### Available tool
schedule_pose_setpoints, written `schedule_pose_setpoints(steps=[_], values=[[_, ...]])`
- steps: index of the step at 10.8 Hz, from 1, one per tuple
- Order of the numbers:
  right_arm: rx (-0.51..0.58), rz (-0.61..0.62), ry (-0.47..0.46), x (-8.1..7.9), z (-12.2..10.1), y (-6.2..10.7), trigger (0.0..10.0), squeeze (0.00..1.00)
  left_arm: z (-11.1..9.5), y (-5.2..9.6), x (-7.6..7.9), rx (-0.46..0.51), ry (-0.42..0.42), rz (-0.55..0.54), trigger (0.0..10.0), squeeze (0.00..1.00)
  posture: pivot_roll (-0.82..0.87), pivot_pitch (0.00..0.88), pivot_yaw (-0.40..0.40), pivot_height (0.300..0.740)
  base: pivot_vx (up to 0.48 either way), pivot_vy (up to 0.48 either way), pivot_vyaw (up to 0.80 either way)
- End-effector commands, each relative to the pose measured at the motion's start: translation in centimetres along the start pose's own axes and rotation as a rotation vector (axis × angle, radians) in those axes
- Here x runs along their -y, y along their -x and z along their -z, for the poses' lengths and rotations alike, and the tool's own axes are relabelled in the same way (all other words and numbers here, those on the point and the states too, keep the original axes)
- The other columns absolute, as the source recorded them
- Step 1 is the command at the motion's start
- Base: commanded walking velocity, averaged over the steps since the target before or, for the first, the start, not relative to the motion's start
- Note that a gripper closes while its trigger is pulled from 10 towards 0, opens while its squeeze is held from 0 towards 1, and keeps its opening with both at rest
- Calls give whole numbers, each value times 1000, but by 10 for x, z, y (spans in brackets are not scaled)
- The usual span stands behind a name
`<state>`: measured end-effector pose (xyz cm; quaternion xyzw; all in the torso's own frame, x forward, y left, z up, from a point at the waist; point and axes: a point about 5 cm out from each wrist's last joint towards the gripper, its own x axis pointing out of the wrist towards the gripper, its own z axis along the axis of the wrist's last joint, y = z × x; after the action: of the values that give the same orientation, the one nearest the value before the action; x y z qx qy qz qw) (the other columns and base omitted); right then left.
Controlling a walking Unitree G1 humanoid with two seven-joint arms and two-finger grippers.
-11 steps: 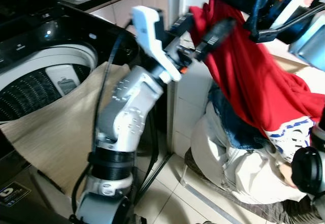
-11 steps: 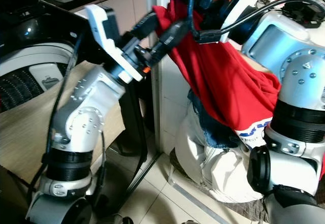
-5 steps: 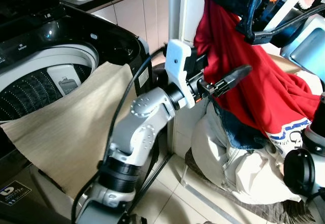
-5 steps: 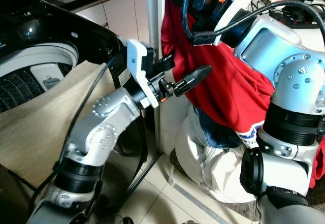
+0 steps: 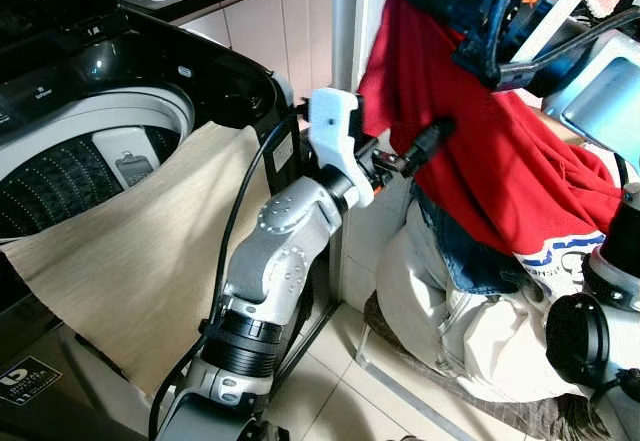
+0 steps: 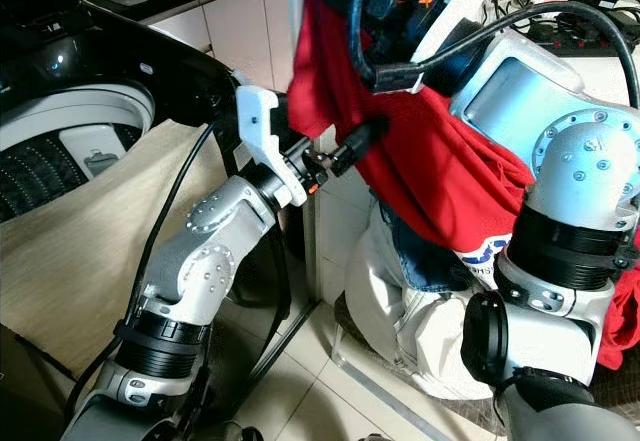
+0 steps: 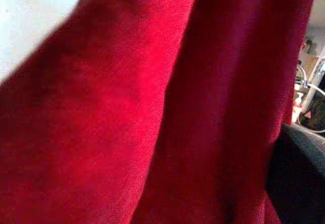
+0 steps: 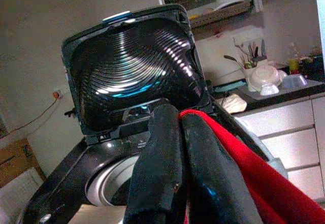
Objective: Clothes washing
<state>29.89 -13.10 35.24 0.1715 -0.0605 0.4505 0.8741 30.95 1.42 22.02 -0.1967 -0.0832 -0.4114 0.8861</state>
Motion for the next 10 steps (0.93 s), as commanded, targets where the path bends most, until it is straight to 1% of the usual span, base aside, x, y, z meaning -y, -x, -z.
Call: schedule_pose_setpoints(steps=[1, 4, 5, 10], values=[[-1, -32, 11, -8, 0, -2, 0, 0, 3, -8, 11, 32, 87, 18, 0, 0, -137, 0, 59, 740, 0, 0, 0], [7, -10, 8, -6, 1, -1, 0, 0, 2, -3, 7, 36, 86, 12, 0, 0, -136, 0, 61, 740, 0, 0, 0], [6, 3, 8, -4, 1, -1, 0, 0, 1, -3, 6, 42, 94, 9, 0, 0, -132, 0, 60, 740, 0, 0, 0], [17, 48, 0, 3, -1, 0, 0, 0, 1, -2, 1, 45, 74, -23, 0, 0, -131, 0, 62, 740, 0, 0, 0]])
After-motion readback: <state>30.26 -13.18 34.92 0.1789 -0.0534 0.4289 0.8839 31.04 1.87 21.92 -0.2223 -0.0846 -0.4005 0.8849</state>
